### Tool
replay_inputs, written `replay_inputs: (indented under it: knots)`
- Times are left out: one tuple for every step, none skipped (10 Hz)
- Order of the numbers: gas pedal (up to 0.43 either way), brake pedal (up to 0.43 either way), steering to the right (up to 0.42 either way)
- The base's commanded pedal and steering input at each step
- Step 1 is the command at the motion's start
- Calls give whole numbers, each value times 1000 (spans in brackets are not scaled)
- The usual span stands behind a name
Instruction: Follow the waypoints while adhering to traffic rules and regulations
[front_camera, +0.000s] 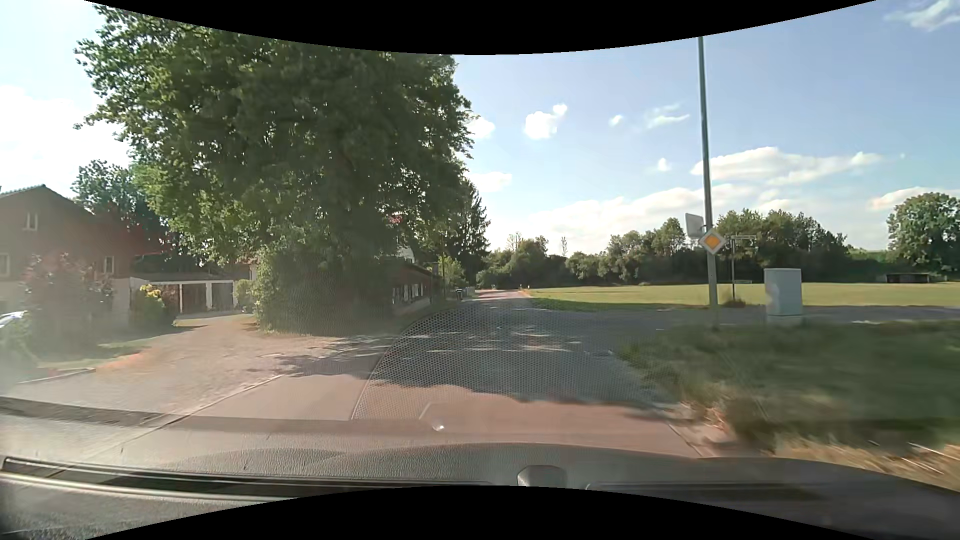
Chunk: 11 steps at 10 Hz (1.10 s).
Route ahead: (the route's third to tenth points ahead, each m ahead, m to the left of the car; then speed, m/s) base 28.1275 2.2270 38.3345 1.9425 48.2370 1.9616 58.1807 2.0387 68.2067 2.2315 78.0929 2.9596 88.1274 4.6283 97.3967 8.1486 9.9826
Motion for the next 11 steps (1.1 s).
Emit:
replay_inputs:
  knots:
    - [79,6,6]
    - [118,6,9]
    - [130,6,10]
    - [130,6,7]
    - [138,6,6]
    - [138,6,6]
    - [138,6,5]
    - [138,6,4]
    - [138,6,4]
    - [138,6,3]
    - [138,6,3]
